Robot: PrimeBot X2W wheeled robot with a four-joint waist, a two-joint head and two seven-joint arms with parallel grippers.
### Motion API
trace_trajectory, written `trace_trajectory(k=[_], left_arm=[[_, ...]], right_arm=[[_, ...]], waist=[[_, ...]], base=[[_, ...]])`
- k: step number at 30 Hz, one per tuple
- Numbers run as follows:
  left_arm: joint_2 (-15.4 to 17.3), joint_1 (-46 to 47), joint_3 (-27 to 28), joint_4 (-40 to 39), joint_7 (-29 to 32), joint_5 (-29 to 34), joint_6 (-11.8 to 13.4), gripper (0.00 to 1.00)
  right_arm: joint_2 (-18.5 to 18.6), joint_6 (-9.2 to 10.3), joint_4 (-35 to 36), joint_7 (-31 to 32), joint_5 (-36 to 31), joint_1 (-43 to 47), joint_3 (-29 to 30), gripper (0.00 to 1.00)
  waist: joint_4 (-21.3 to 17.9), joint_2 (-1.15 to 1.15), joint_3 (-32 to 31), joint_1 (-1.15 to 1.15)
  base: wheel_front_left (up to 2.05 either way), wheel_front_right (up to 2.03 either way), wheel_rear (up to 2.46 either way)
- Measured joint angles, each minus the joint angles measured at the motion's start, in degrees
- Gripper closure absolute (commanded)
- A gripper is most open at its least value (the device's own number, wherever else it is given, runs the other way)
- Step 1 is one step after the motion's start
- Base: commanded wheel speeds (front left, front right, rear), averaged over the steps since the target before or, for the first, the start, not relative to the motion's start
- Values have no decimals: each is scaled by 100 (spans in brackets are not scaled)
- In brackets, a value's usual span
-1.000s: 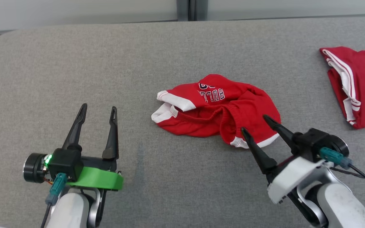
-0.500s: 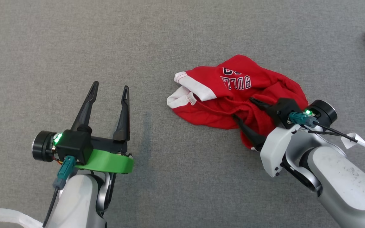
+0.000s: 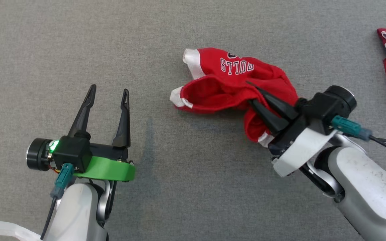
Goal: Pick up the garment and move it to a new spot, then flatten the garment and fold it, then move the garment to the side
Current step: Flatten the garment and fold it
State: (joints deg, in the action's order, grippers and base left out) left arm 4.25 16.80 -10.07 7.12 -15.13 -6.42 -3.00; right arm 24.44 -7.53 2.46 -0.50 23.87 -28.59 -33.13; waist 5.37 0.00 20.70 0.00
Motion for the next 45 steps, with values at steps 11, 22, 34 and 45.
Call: trace_trajectory(k=[11,22,34,45], left_arm=[[11,-105,126,-16,0,66,-36,0],[26,-190,252,-3,0,92,-46,0],[33,-423,358,77,0,107,-49,0],[51,-825,499,93,0,66,49,0]], right_arm=[[-770,0,-73,-564,323,1728,2624,100],[-1066,0,-917,-1023,638,2140,3434,65],[-659,0,-926,-1323,57,2587,3214,0],[-889,0,401,-1416,-602,3144,3326,0]], waist=[[-309,0,-113,0],[-609,0,-54,0],[-689,0,-340,0],[-809,0,-737,0]], base=[[0,0,0],[0,0,0],[0,0,0],[0,0,0]])
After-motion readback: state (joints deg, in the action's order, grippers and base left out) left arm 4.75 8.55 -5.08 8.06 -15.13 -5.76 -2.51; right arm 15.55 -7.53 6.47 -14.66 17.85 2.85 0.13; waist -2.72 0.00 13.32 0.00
